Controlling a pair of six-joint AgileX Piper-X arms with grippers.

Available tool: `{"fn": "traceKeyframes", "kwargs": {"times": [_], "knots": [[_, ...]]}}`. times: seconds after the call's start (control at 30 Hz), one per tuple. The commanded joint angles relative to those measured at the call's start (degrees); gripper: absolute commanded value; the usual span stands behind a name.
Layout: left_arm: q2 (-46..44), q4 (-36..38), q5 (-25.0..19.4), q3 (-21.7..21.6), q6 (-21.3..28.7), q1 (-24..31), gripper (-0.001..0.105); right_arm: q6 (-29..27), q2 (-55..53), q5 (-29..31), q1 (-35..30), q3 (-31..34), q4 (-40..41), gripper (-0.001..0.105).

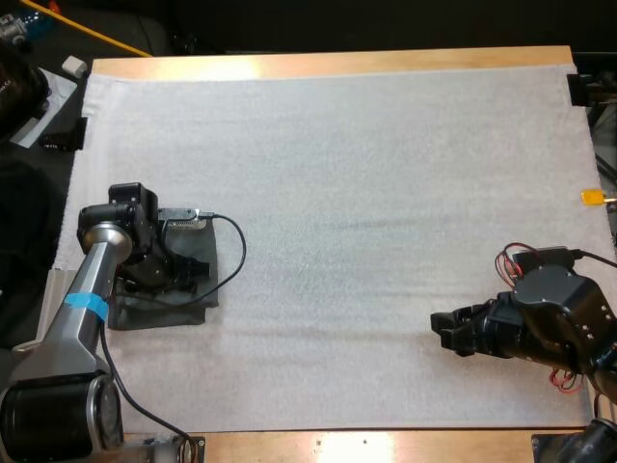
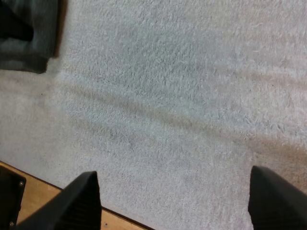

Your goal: Pick towel from pile, fold and stack

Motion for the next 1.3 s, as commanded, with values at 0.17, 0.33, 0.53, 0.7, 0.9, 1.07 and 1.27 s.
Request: {"fn": "traceKeyframes", "kwargs": {"times": [0.17,0.33,0.53,0.7,0.9,1.07,1.27], "knots": [[-2.31,-0.36,2.94,-6.13,-0.33,0.14,0.061,-0.17,-0.40,-0.83,0.01,-0.22,-0.83,0.063],[-3.06,-6.65,3.84,-8.13,-1.50,0.16,0.061,0.10,-0.53,-1.78,0.00,-0.32,-4.80,0.063],[0.19,-8.05,3.81,-7.72,-1.93,0.19,0.061,0.89,-0.32,-1.30,0.01,-0.24,-5.46,0.063],[3.87,-9.31,4.39,-7.67,-2.77,0.20,0.061,1.44,-0.34,-1.48,0.01,-0.25,-6.91,0.063],[6.60,-8.93,4.68,-7.88,-3.25,0.16,0.061,1.58,-0.42,-1.61,-0.02,-0.29,-7.14,0.063],[6.60,-7.19,4.78,-9.23,-3.24,0.12,0.061,1.52,-0.39,-1.51,0.01,-0.25,-6.48,0.063],[8.07,-7.31,4.95,-9.16,-3.32,-0.10,0.061,1.69,-0.15,-1.48,0.00,-0.26,-6.78,0.063]]}}
